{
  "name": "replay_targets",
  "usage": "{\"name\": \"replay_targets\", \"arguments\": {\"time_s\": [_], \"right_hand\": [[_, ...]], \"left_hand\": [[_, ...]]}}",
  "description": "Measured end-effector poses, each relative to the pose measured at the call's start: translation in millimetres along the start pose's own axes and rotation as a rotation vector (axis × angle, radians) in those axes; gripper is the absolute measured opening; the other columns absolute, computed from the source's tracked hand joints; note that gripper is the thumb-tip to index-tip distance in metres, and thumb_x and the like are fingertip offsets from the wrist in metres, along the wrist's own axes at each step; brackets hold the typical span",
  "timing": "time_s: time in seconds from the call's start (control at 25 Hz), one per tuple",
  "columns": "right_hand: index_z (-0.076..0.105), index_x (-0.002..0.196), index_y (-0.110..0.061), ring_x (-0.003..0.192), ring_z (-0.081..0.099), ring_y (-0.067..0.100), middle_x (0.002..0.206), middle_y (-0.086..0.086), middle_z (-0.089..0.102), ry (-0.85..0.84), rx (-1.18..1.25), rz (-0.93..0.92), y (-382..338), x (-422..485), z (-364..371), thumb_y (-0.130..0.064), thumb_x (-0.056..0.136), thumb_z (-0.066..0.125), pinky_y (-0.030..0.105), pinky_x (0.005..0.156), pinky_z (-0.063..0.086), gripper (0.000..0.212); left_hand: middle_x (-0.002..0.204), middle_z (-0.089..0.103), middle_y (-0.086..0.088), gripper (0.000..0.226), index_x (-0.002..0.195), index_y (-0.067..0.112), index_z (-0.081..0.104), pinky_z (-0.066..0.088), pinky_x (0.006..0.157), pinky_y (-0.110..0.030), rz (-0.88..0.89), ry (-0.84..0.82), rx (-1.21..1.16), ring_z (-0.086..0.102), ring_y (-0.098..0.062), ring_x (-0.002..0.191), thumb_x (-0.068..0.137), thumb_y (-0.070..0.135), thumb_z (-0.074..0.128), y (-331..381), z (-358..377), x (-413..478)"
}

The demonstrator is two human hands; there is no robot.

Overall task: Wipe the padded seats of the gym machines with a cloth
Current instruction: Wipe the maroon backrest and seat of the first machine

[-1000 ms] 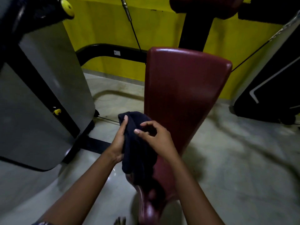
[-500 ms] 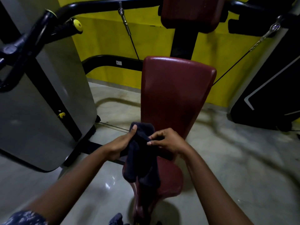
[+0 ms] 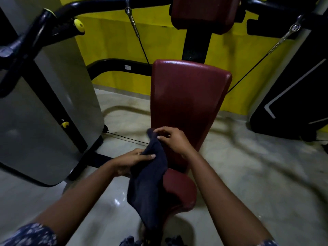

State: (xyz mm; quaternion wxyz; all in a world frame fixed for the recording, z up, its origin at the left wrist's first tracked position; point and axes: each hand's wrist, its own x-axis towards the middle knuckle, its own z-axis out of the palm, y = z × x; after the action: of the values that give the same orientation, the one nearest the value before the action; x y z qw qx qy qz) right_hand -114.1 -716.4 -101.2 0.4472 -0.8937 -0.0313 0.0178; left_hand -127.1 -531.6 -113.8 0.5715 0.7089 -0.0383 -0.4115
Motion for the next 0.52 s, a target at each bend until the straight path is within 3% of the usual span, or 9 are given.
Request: {"name": "replay_targets", "arguments": {"time_s": [0.08, 0.16, 0.24, 0.32, 0.4, 0.52], "right_hand": [[0.069, 0.09, -0.018, 0.083, 0.06, 0.009, 0.09, -0.003, 0.068, 0.138, 0.202, 0.155, 24.6, -27.7, 6.2, -0.025, 0.085, 0.067, 0.021, 0.075, 0.042, 0.009], [0.063, 0.066, -0.018, 0.067, 0.057, 0.017, 0.069, 0.004, 0.065, 0.064, 0.233, 0.414, 50.6, -56.5, 18.0, -0.052, 0.081, 0.061, 0.029, 0.069, 0.042, 0.037], [0.07, 0.073, -0.016, 0.069, 0.062, 0.023, 0.079, 0.015, 0.071, -0.139, 0.413, 0.644, 59.6, -82.4, 34.4, -0.077, 0.069, 0.049, 0.03, 0.066, 0.045, 0.065], [0.072, 0.101, -0.018, 0.082, 0.068, 0.022, 0.099, 0.011, 0.072, -0.207, 0.972, 0.708, 53.3, -95.3, 47.4, -0.071, 0.073, 0.049, 0.031, 0.068, 0.054, 0.065], [0.069, 0.111, -0.011, 0.097, 0.067, 0.023, 0.111, 0.012, 0.069, -0.16, 1.338, 0.652, 46.8, -100.6, 51.2, -0.051, 0.077, 0.057, 0.034, 0.082, 0.056, 0.054], [0.063, 0.116, -0.004, 0.103, 0.065, 0.028, 0.111, 0.016, 0.068, -0.073, 1.215, 0.534, 57.1, -98.7, 43.6, -0.025, 0.07, 0.074, 0.036, 0.084, 0.054, 0.052]], "left_hand": [[0.112, 0.07, -0.009, 0.038, 0.116, 0.012, 0.062, 0.046, 0.099, -0.043, -0.016, 0.095, -0.183, 0.063, -0.025, 0.107, 0.085, 0.035, 0.062, -4.2, -0.4, 5.6], [0.109, 0.07, -0.012, 0.044, 0.114, 0.008, 0.062, 0.045, 0.098, -0.043, -0.04, 0.148, -0.377, 0.064, -0.026, 0.104, 0.081, 0.037, 0.064, -7.8, -0.9, 5.8], [0.098, 0.072, -0.013, 0.039, 0.107, 0.003, 0.064, 0.051, 0.084, -0.035, -0.066, 0.129, -0.518, 0.069, -0.023, 0.087, 0.084, 0.034, 0.06, -11.9, 5.0, 5.2], [0.094, 0.073, -0.013, 0.034, 0.103, 0.003, 0.065, 0.053, 0.075, -0.033, -0.09, 0.1, -0.553, 0.071, -0.021, 0.078, 0.088, 0.032, 0.056, -13.5, 15.2, 4.5], [0.099, 0.073, -0.014, 0.034, 0.103, 0.004, 0.066, 0.053, 0.077, -0.033, -0.111, 0.078, -0.498, 0.071, -0.022, 0.081, 0.091, 0.033, 0.054, -12.9, 20.2, 3.4], [0.105, 0.071, -0.014, 0.031, 0.107, 0.005, 0.065, 0.052, 0.085, -0.035, -0.107, 0.066, -0.215, 0.068, -0.024, 0.095, 0.09, 0.03, 0.057, -14.6, 8.2, 2.0]]}}
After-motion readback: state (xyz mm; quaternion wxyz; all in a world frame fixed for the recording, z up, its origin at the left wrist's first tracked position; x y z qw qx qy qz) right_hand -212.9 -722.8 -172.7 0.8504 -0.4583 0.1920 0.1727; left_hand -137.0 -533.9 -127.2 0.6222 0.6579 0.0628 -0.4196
